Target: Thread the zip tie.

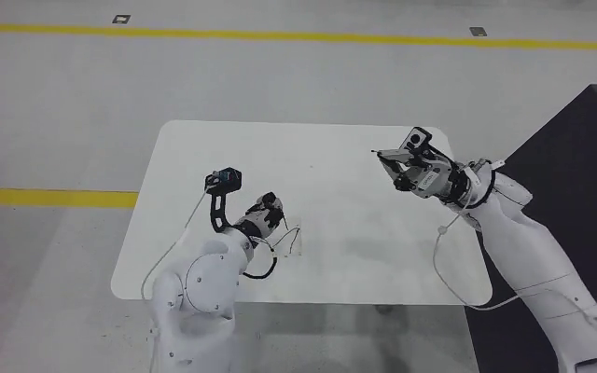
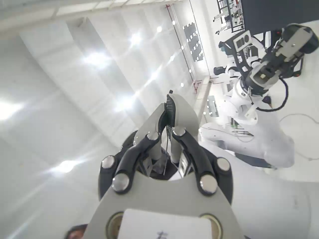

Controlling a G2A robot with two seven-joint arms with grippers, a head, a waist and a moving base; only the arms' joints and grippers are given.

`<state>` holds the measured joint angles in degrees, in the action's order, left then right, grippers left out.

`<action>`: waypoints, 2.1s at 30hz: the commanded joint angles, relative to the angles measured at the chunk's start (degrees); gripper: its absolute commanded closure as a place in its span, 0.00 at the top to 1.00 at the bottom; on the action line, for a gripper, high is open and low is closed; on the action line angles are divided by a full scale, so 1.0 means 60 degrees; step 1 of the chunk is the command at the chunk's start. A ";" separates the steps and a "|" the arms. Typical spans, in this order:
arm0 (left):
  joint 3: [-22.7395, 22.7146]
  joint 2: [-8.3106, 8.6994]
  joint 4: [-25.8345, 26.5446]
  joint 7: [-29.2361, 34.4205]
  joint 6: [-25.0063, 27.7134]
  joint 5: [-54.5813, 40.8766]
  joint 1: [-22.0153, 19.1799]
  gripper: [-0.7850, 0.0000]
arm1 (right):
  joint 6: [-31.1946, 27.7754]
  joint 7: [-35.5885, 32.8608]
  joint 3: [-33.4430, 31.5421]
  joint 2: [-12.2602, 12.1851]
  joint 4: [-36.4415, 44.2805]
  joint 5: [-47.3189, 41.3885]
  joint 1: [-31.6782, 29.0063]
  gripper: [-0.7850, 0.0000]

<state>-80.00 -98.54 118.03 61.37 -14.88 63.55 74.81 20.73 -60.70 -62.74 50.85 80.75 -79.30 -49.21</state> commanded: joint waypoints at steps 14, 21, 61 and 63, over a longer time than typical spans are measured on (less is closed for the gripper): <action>-0.0251 -0.0005 -0.0506 -0.0480 0.0333 -0.2360 -0.0173 0.00 | 0.1651 0.0349 0.0446 0.0166 0.0286 -0.0762 -0.0091 0.00; -0.1116 0.0175 -0.1001 -0.0072 0.3072 -0.6301 -0.0532 0.00 | 0.2693 -0.0434 0.1793 0.0142 0.0535 0.3138 0.0077 0.00; -0.1898 0.0851 -0.2857 0.2297 0.7336 -1.4982 -0.1802 0.00 | -0.0001 -0.3812 0.2491 -0.1095 0.1758 0.5599 0.0676 0.00; -0.1723 0.0939 -0.2741 0.2025 0.7608 -1.4910 -0.1749 0.00 | -0.0059 -0.3869 0.2309 -0.1289 0.1845 0.5629 0.0671 0.00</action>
<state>-90.88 -93.22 101.15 74.65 29.71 -26.73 64.08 20.38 -83.90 -48.22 43.71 91.56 -45.67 -45.17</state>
